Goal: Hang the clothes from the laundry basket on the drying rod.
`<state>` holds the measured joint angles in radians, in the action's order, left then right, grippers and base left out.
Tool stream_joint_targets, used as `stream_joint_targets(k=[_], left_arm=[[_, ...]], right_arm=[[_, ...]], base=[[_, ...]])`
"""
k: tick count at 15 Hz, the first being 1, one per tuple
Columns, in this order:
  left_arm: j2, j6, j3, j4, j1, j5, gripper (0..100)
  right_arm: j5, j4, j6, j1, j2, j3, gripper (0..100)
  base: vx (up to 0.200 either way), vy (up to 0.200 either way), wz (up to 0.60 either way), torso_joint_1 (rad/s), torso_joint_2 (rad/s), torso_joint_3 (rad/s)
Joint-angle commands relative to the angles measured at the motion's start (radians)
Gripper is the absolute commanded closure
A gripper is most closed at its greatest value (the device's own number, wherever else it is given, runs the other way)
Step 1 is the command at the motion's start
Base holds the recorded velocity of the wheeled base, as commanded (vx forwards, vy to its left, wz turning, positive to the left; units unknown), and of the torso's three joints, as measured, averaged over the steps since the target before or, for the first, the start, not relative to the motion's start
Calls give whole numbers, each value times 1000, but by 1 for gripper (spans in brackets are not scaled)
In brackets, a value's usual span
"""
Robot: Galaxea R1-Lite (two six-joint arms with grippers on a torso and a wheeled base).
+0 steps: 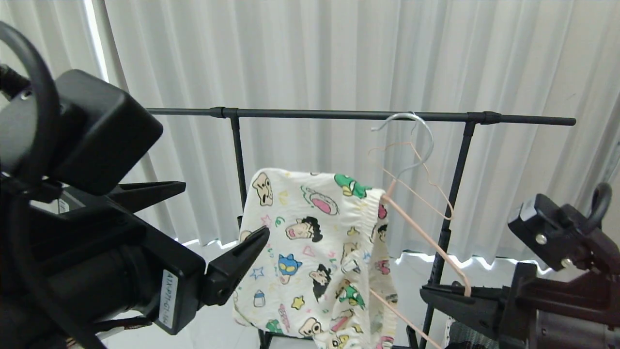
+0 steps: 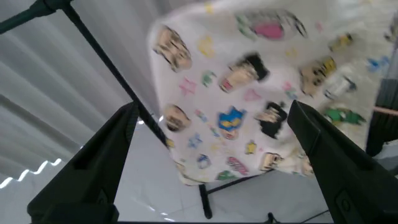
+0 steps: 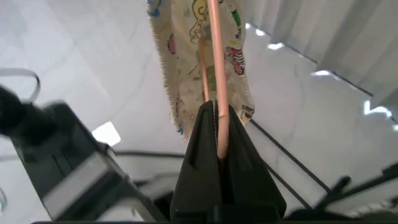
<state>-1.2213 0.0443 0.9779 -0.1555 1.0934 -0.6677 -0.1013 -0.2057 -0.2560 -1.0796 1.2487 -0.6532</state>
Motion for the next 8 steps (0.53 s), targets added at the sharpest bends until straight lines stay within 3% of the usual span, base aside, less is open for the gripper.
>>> stream_joint_targets(k=[1, 2, 4, 5, 7, 8], left_arm=[[43, 2, -1, 1, -23, 46, 0], [52, 69, -7, 1, -55, 146, 0], [59, 212, -34, 1, -125, 336, 0], [69, 330, -62, 1, -179, 514, 0], [62, 499, -91, 10, -256, 727, 0], [48, 534, -108, 24, -265, 807, 0]], right_arm=[[43, 26, 27, -2, -97, 53, 100], [109, 32, 69, -3, -135, 83, 100], [169, 32, 135, -8, -164, 124, 100], [190, 32, 181, -19, -180, 152, 100], [198, 34, 215, -82, -196, 178, 100], [198, 34, 215, -117, -196, 181, 100]], base=[[0, 0, 0, 0, 0, 0], [0, 0, 0, 0, 0, 0], [0, 0, 0, 0, 0, 0], [0, 0, 0, 0, 0, 0], [0, 0, 0, 0, 0, 0], [0, 0, 0, 0, 0, 0]])
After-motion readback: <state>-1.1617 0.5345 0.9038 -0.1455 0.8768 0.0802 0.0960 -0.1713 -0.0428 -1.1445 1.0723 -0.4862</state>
